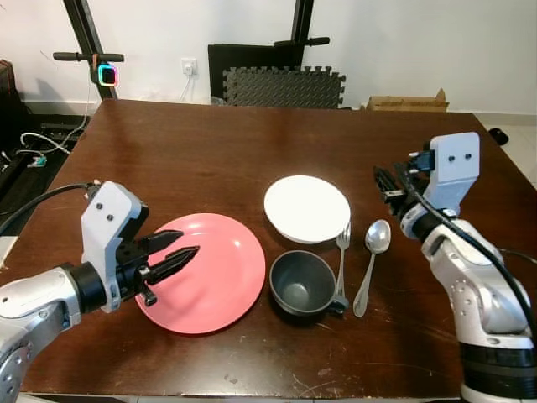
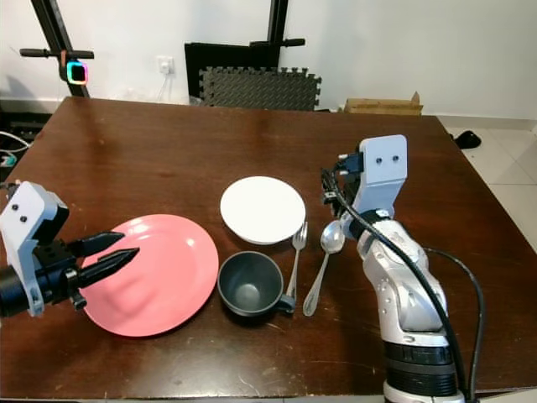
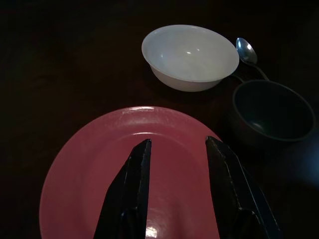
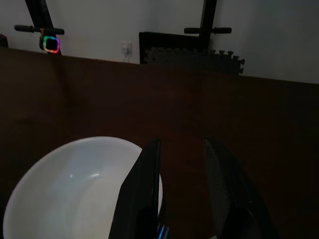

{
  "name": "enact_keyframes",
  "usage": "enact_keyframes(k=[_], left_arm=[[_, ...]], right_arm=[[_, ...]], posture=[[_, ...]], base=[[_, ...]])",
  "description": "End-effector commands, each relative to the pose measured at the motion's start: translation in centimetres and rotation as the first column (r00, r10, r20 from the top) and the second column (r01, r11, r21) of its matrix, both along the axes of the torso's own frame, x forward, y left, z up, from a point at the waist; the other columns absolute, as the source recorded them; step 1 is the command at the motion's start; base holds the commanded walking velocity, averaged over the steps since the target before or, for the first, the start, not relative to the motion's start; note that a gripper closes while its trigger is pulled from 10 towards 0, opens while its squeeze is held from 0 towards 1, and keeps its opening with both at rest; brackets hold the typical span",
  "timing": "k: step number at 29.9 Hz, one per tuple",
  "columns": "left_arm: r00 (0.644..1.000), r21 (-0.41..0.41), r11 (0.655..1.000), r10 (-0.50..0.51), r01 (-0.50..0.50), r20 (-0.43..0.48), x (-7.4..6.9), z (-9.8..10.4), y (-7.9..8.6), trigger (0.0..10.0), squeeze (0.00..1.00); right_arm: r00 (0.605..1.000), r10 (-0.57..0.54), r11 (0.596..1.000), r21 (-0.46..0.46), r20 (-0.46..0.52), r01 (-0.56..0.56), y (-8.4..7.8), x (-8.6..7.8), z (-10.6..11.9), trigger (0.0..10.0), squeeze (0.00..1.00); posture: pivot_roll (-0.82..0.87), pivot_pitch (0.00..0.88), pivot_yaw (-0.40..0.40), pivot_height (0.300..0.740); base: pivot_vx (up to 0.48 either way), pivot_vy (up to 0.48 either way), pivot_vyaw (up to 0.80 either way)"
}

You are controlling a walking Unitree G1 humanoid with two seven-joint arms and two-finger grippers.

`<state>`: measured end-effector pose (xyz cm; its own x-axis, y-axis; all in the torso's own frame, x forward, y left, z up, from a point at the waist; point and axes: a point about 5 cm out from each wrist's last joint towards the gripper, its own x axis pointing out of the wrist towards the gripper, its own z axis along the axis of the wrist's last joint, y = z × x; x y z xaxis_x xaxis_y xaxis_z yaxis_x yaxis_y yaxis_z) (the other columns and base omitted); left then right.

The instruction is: Setting the table

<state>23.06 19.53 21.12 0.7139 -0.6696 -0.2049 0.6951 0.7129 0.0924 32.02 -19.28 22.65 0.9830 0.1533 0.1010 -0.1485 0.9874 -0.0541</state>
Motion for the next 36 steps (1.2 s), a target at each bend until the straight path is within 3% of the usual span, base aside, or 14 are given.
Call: enact_keyframes(k=[1, 3, 5, 7, 9, 10, 15, 17, 19, 20, 21, 24, 28, 36], left_arm=[[0.998, 0.047, 0.998, -0.048, 0.050, -0.034, -1.0, -0.4, 0.1, 10.0, 0.00], [0.998, 0.084, 0.995, -0.045, 0.048, -0.037, -1.3, -0.5, 0.4, 10.0, 0.00], [0.999, 0.290, 0.956, -0.045, 0.037, 0.023, -1.6, -1.0, 1.4, 10.0, 0.00], [0.998, 0.342, 0.939, -0.055, 0.041, 0.031, -1.7, -1.2, 1.7, 10.0, 0.00], [0.994, 0.273, 0.957, -0.107, 0.100, 0.011, -2.0, -0.7, 0.9, 10.0, 0.00], [0.977, 0.194, 0.957, -0.210, 0.215, -0.049, -2.7, -0.6, -0.4, 10.0, 0.00], [0.934, 0.125, 0.926, -0.351, 0.356, -0.061, -2.7, -0.7, -2.9, 10.0, 0.00], [0.899, 0.198, 0.880, -0.436, 0.432, -0.026, -1.5, -0.4, -4.2, 10.0, 0.00], [0.890, 0.226, 0.865, -0.455, 0.447, -0.019, -1.2, -0.3, -4.4, 10.0, 0.00], [0.863, 0.270, 0.828, -0.505, 0.491, -0.018, -0.9, -0.1, -4.4, 10.0, 0.00], [0.863, 0.270, 0.828, -0.505, 0.491, -0.018, -0.9, -0.1, -4.4, 10.0, 0.00], [0.792, 0.386, 0.728, -0.611, 0.567, -0.011, 0.8, 0.4, -5.0, 10.0, 0.00], [0.769, 0.408, 0.696, -0.639, 0.591, -0.022, 1.6, 0.4, -5.4, 10.0, 0.00], [0.637, 0.487, 0.533, -0.768, 0.692, -0.064, 3.7, 0.0, -7.9, 10.0, 0.00]], right_arm=[[1.000, -0.014, 1.000, -0.003, -0.009, 0.014, -0.3, -0.1, -0.4, 10.0, 0.00], [1.000, -0.013, 1.000, -0.001, -0.007, 0.013, -0.3, -0.2, -0.4, 10.0, 0.00], [1.000, -0.017, 1.000, 0.000, -0.006, 0.017, -0.5, -0.1, -0.4, 10.0, 0.00], [1.000, -0.019, 1.000, 0.001, -0.007, 0.019, -0.6, 0.1, -0.4, 10.0, 0.00], [1.000, -0.016, 1.000, 0.019, 0.012, 0.016, -0.3, 0.5, -0.3, 10.0, 0.00], [0.999, -0.001, 0.999, 0.039, 0.035, 0.000, 0.3, 0.8, 0.1, 10.0, 0.00], [0.997, 0.050, 0.997, 0.059, 0.066, -0.054, 1.7, 1.2, 0.4, 10.0, 0.00], [0.994, 0.080, 0.995, 0.061, 0.073, -0.085, 2.5, 1.2, 0.5, 10.0, 0.00], [0.993, 0.086, 0.994, 0.062, 0.075, -0.090, 2.6, 1.2, 0.5, 10.0, 0.00], [0.994, 0.085, 0.994, 0.058, 0.075, -0.089, 2.6, 1.1, 0.5, 10.0, 0.00], [0.994, 0.085, 0.994, 0.058, 0.075, -0.089, 2.6, 1.1, 0.5, 10.0, 0.00], [0.995, 0.069, 0.996, 0.058, 0.069, -0.073, 2.2, 1.0, 0.2, 10.0, 0.00], [0.995, 0.061, 0.996, 0.060, 0.074, -0.065, 2.1, 1.1, 0.2, 10.0, 0.00], [0.996, 0.029, 0.998, 0.061, 0.090, -0.034, 1.6, 1.2, 0.4, 10.0, 0.00]], posture=[[0.09, 0.062, 0.047, 0.740], [0.09, 0.063, 0.046, 0.740], [0.10, 0.066, 0.038, 0.740], [0.10, 0.066, 0.038, 0.740], [0.12, 0.067, 0.026, 0.740], [0.12, 0.068, 0.020, 0.740], [0.13, 0.068, 0.008, 0.740], [0.12, 0.068, 0.006, 0.740], [0.12, 0.068, 0.006, 0.740], [0.12, 0.068, 0.008, 0.740], [0.12, 0.068, 0.008, 0.740], [0.11, 0.075, 0.023, 0.740], [0.09, 0.077, 0.033, 0.740], [0.07, 0.075, 0.058, 0.740]], base=[[0.000, 0.000, 0.00], [0.000, 0.000, 0.00], [0.000, 0.000, 0.00], [0.000, 0.000, 0.00], [0.000, 0.000, 0.00], [0.000, 0.000, 0.00], [0.000, 0.000, 0.00], [0.000, 0.000, 0.00], [0.000, 0.000, 0.00], [0.000, 0.000, 0.00], [0.000, 0.000, 0.00], [0.000, 0.000, 0.00], [0.000, 0.000, 0.00], [0.000, 0.000, 0.00]])
